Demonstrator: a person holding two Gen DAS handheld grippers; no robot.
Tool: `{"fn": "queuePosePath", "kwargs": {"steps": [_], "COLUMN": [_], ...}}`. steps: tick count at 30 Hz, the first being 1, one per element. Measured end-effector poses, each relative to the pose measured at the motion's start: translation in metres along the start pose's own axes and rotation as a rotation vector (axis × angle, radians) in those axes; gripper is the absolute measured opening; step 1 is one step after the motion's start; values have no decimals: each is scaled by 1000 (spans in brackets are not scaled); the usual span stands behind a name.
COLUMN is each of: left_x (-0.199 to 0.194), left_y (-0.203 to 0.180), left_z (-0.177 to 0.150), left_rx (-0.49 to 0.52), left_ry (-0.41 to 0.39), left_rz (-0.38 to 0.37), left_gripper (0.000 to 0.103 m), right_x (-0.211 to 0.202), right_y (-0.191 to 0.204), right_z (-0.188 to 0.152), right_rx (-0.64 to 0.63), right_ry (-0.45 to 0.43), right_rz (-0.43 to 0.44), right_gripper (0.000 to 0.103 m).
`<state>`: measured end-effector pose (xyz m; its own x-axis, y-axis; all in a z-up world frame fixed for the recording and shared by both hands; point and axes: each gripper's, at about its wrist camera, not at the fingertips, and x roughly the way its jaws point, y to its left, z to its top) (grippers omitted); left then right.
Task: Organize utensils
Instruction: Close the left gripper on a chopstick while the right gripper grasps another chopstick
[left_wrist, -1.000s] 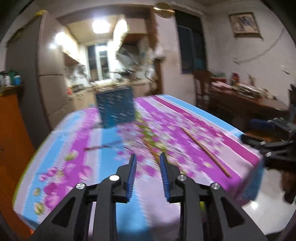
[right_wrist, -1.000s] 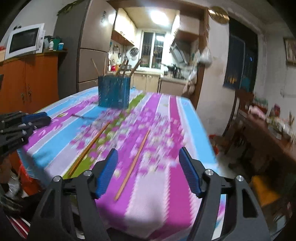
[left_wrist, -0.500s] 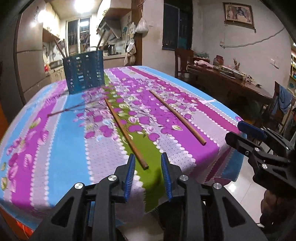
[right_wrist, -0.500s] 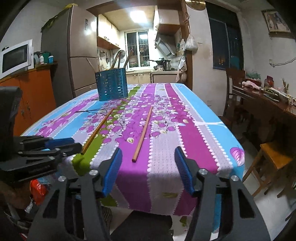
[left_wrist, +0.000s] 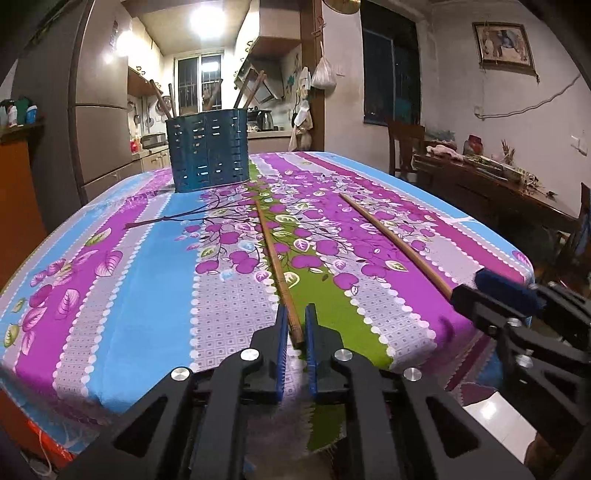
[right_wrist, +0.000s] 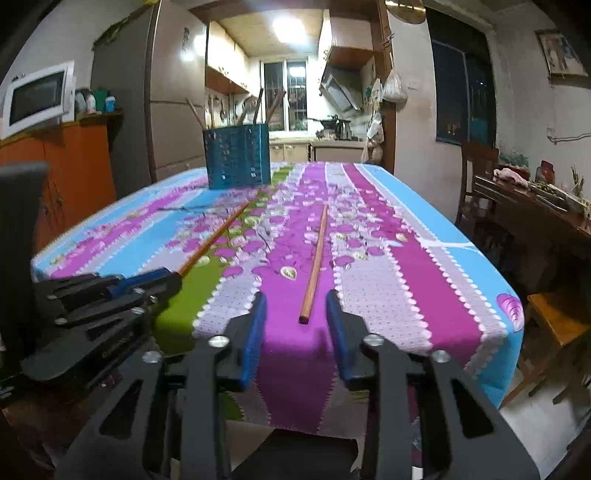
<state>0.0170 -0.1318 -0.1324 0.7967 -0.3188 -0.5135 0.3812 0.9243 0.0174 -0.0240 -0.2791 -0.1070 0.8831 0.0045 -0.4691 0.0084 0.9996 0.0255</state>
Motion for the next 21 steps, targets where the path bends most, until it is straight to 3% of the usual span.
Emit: {"fn": "queuePosePath", "kwargs": {"steps": [9, 15, 21], "left_x": [-1, -1, -1], "left_y": [2, 0, -1], "left_z": [-4, -7, -11], "left_rx": [36, 42, 55], "left_ry": [-31, -51, -79], "left_rz": [62, 76, 79], "left_gripper": [10, 10, 10], "right_x": [16, 14, 14], "right_y": [-1, 2, 4], "right_z": [-4, -12, -14], "right_rx": [-10, -4, 10], "right_ry": [-17, -62, -84], "right_rz": [-54, -62, -71], "right_gripper": [23, 16, 15]}}
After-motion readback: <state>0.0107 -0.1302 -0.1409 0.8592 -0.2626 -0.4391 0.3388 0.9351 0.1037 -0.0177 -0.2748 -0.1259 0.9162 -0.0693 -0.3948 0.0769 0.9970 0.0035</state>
